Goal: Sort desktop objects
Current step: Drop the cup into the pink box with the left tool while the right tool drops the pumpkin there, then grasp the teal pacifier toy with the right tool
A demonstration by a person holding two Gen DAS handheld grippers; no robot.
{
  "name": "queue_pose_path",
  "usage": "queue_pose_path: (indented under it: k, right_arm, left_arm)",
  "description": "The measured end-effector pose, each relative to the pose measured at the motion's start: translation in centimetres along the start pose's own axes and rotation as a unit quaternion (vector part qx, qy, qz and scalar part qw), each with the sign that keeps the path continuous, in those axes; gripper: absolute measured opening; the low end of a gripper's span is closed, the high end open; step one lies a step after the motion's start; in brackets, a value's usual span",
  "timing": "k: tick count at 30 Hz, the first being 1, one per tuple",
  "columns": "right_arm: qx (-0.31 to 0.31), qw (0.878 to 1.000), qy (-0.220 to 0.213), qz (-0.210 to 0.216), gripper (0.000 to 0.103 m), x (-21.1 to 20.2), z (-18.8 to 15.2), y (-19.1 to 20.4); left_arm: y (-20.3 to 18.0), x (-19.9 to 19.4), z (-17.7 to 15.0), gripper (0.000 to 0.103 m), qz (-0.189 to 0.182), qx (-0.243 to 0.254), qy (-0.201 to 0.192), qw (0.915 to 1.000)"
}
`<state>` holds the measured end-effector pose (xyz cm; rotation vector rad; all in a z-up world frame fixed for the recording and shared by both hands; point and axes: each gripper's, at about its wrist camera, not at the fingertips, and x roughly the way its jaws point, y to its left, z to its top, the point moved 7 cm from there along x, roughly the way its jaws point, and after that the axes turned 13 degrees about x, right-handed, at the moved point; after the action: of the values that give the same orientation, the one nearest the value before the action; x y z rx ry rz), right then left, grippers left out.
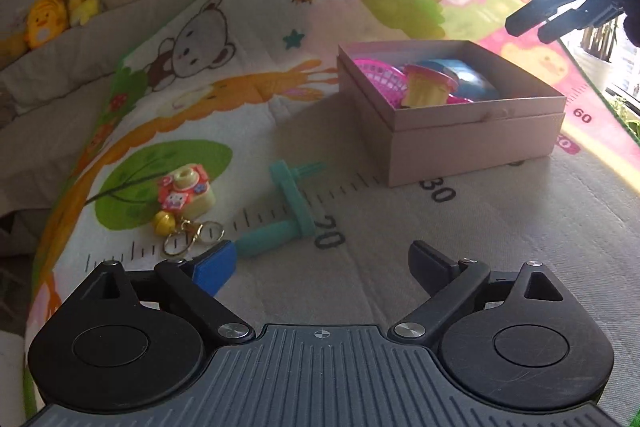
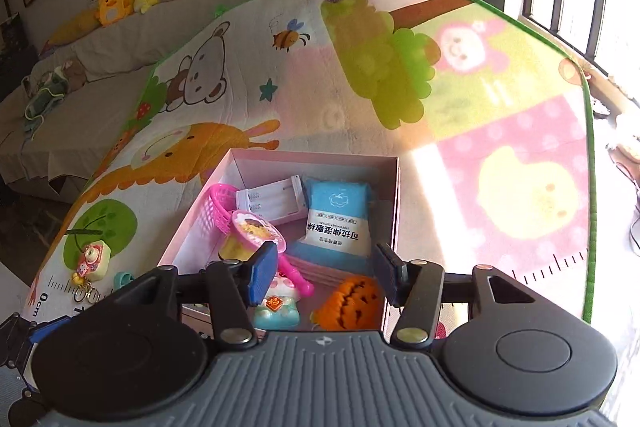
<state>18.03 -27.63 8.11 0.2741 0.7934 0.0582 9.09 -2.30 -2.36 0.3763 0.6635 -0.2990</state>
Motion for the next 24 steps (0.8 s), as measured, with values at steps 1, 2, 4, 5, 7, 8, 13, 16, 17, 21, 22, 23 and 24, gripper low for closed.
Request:
queue_pose_path:
  k: [1,2,4,5,7,8,13,16,17,21,22,23,24]
  right_arm:
    - [-0.003,1.000,0.002,0.002,0.055,-0.1,-0.1,0.5]
    - [-0.009,1.000,0.003,0.004,0.057,-0.1,-0.2,1.1]
    - [-0.028,1.000,0.007,0.012,0.059,-0.1,-0.9,2.8]
    - [-0.039,0.999,0.010,0.019,0.061,0.0,-1.3,3.9]
    - [-0.059,0.997,0.019,0.039,0.062,0.4,-2.5,6.3]
    - [-0.073,0.996,0.023,0.053,0.062,0.6,-3.2,7.8]
    - [-0.136,0.984,0.049,0.105,0.046,2.4,-7.6,14.9]
    - [-0.147,0.979,0.080,0.118,0.042,4.2,-10.0,18.1]
    - [-0.153,0.978,0.083,0.115,0.042,4.8,-10.6,18.8]
    - [-0.171,0.977,0.085,0.091,0.042,7.2,-12.0,20.0]
    - [-0.168,0.978,0.088,0.086,0.042,7.8,-12.1,20.0]
    - [-0.164,0.979,0.092,0.083,0.041,8.2,-12.2,19.8]
    - [-0.158,0.980,0.090,0.082,0.039,8.4,-12.2,19.7]
  left_arm:
    - [0.4,0.1,-0.4,0.097,0.004,-0.006,0.005,1.0000]
    - [0.8,0.1,-0.8,0.098,0.009,-0.011,0.009,0.9999]
    - [1.6,0.1,-1.3,0.099,0.027,-0.018,0.015,0.9994]
    - [1.9,0.0,-1.5,0.099,0.032,-0.021,0.016,0.9991]
    - [2.6,-0.1,-1.8,0.099,0.041,-0.026,0.019,0.9987]
    - [3.0,-0.3,-2.0,0.100,0.044,-0.028,0.018,0.9985]
    - [4.4,-1.1,-3.2,0.100,0.057,-0.026,0.019,0.9978]
    - [5.2,-1.3,-4.1,0.100,0.060,-0.034,0.021,0.9974]
    - [5.5,-1.3,-4.3,0.100,0.060,-0.037,0.022,0.9972]
    - [5.9,-1.3,-5.0,0.100,0.064,-0.047,0.030,0.9964]
    - [5.9,-1.4,-5.0,0.100,0.064,-0.047,0.030,0.9964]
    - [5.9,-1.6,-5.2,0.100,0.064,-0.047,0.028,0.9964]
    - [5.9,-1.7,-5.2,0.100,0.064,-0.047,0.026,0.9965]
